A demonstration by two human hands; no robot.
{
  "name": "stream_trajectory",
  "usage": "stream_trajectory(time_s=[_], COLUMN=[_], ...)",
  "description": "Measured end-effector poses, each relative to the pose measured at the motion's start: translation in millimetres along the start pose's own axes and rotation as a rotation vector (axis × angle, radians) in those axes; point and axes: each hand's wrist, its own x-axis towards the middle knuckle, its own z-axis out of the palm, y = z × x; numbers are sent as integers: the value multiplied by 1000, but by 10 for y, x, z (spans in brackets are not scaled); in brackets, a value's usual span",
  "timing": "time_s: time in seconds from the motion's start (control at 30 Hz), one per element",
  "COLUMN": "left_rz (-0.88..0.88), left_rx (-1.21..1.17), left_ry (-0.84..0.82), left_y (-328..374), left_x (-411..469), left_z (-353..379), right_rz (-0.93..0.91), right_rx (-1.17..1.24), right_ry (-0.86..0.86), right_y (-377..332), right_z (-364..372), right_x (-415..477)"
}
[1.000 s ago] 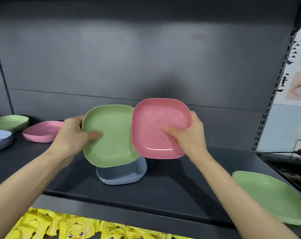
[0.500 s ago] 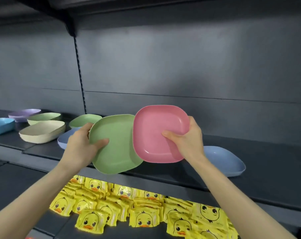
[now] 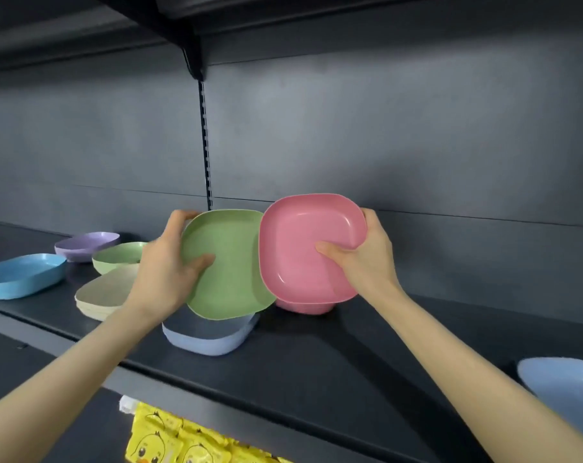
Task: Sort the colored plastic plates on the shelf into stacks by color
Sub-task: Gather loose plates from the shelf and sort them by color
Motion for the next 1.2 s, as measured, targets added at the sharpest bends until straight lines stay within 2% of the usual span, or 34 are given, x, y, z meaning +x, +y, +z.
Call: stream_trajectory(time_s=[0.13, 0.4, 0.9, 1.2], left_rz=[19, 31, 56, 187], left_rx=[10, 40, -146, 104], left_ry=[11, -118, -700, -878], left_y=[-424, -1234, -2211, -2411], left_x=[443, 1214, 2012, 2104], left_z=[85, 314, 1053, 1314], right_rz=[0, 30, 234, 265], right_rx=[-25, -123, -365, -466], right_ry=[10, 27, 189, 223], right_y=[180, 476, 773, 805], right_z=[399, 1049, 1639, 1745], right_x=[334, 778, 833, 828])
